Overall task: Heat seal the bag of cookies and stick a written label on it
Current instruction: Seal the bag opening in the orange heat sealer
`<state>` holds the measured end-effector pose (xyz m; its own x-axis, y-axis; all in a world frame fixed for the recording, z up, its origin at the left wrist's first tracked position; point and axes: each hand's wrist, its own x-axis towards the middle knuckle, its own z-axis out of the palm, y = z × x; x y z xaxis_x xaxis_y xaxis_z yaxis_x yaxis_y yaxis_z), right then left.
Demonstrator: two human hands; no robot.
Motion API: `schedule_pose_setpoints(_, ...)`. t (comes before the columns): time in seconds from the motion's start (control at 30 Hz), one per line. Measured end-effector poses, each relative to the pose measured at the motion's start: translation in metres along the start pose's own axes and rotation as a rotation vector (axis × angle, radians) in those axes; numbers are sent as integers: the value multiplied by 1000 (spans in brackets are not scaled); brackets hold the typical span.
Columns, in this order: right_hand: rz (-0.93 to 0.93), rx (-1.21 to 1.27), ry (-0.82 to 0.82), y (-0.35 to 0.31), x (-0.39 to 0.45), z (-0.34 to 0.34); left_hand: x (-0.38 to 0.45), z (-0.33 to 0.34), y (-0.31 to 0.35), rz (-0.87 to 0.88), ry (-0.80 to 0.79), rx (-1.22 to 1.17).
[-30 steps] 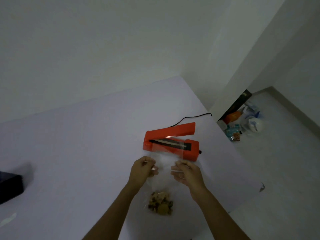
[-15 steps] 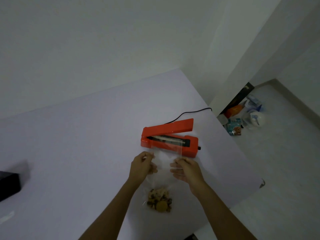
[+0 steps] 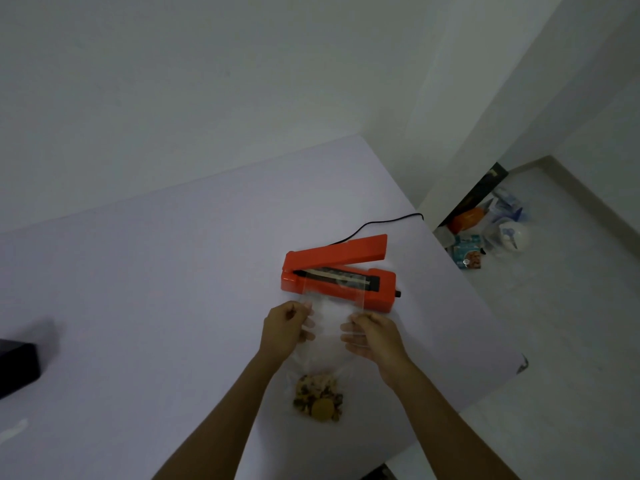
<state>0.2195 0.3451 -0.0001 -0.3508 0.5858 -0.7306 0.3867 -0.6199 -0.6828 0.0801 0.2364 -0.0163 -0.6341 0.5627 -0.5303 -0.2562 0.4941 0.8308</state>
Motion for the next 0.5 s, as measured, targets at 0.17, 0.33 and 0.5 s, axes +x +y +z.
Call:
schedule_pose_setpoints(0.17, 13, 22, -3, 1, 3, -4, -1, 2, 0, -1, 9, -4)
schedule_pose_setpoints(0.33, 1, -13, 47, 0, 2, -7, -1, 4, -2, -15, 0, -43)
schedule_pose_setpoints(0.5, -391, -251, 528, -25, -21, -6, -1, 5, -3, -34, -3, -74)
